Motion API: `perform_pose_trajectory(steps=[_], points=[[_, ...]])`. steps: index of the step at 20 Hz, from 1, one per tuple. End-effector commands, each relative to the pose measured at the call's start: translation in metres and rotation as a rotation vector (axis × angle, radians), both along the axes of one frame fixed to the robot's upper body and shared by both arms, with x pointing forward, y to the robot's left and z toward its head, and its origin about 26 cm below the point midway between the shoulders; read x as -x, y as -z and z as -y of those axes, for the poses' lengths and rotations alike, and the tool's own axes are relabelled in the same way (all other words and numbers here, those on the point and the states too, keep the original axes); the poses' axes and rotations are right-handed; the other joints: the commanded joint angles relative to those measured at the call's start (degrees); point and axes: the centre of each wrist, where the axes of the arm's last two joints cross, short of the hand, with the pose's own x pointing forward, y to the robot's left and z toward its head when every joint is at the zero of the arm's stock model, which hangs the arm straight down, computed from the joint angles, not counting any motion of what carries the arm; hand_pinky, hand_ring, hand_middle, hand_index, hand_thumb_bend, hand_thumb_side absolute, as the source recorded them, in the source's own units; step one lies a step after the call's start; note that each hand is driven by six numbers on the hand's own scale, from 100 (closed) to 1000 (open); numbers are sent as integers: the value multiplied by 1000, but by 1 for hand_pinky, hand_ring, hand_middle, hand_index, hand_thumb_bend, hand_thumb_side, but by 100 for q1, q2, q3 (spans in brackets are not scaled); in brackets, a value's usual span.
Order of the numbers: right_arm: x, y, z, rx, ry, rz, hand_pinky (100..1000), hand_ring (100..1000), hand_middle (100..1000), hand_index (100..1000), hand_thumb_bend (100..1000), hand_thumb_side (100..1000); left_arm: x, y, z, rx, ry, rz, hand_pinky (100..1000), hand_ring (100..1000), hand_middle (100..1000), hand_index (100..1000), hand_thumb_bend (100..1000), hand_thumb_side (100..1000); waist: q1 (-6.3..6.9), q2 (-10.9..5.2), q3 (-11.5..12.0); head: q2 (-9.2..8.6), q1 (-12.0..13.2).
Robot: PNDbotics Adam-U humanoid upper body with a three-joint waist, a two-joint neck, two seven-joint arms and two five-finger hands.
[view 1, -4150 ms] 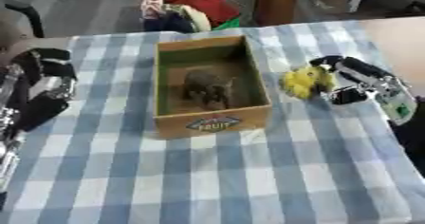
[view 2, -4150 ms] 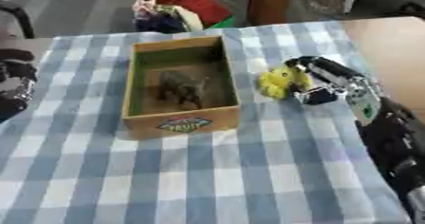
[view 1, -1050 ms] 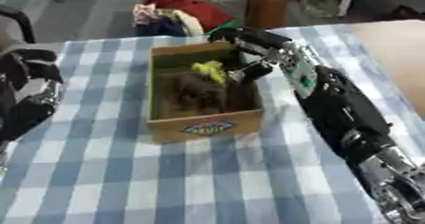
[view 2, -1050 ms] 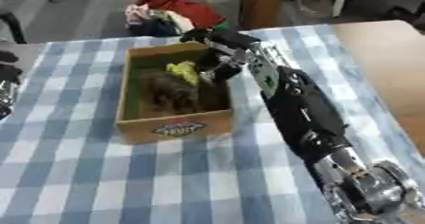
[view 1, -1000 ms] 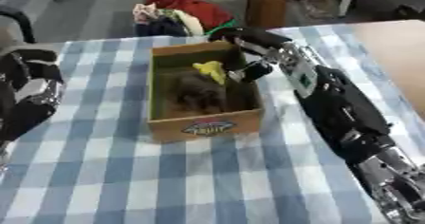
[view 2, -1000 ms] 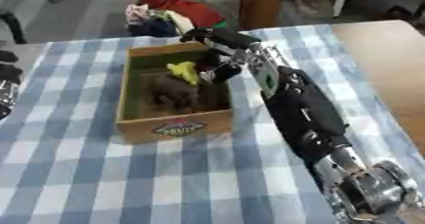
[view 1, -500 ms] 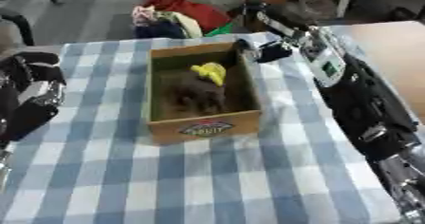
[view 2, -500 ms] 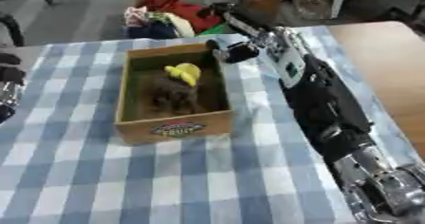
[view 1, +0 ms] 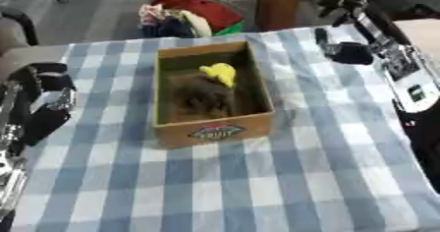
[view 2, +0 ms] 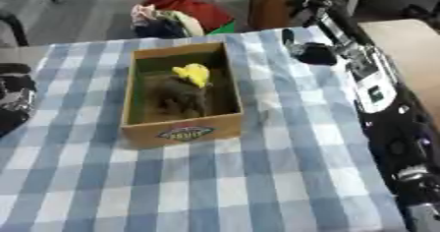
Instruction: Pick up objects on the table and place them in the box.
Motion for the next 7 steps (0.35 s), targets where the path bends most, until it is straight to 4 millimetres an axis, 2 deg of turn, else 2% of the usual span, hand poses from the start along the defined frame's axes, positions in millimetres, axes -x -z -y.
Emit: perform_pose_trajectory(steps=[1, 7], points=[[14, -19, 12, -48, 38, 61, 635, 880, 665, 862, 100, 243, 0, -4, -5, 2, -21, 18, 732, 643, 661, 705, 100, 228, -2, -50, -18, 107, 128], [37, -14, 20, -132, 66, 9, 631, 880, 658, 861, 100, 243, 1, 3, -8, 27, -54, 8, 732, 646, 662, 699, 100, 228, 16, 18, -113, 184, 338]])
